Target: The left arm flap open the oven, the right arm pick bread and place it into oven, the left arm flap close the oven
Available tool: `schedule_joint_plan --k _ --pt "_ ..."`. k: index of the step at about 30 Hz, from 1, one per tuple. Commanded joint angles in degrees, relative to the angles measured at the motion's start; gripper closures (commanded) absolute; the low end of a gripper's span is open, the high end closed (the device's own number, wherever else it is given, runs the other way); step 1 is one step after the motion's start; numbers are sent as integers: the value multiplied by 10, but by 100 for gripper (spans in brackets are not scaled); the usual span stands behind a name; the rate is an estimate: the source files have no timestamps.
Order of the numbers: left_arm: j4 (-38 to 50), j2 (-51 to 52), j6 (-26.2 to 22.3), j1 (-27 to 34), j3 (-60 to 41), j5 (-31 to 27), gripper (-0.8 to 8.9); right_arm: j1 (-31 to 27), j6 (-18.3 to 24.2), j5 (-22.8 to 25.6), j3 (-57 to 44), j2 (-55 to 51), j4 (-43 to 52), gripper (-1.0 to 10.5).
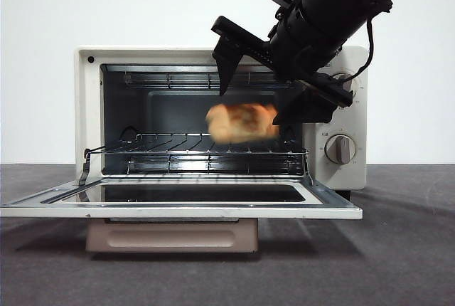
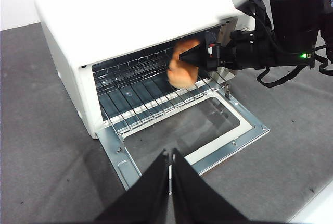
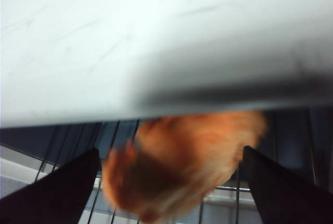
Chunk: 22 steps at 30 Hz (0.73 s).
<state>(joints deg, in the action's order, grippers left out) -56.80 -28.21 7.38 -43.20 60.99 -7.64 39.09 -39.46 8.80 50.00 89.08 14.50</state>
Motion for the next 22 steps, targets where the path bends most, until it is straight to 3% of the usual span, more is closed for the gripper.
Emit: schedule_joint_plan --k 1,12,22 --pt "6 -2 -6 -3 11 -3 803 5 -2 -2 11 10 7 505" --pt "7 -3 -4 -3 11 -4 803 22 20 -33 11 -55 -59 506" --pt "12 -53 -4 -3 -2 0 803 58 159 -95 11 -246 -287 506"
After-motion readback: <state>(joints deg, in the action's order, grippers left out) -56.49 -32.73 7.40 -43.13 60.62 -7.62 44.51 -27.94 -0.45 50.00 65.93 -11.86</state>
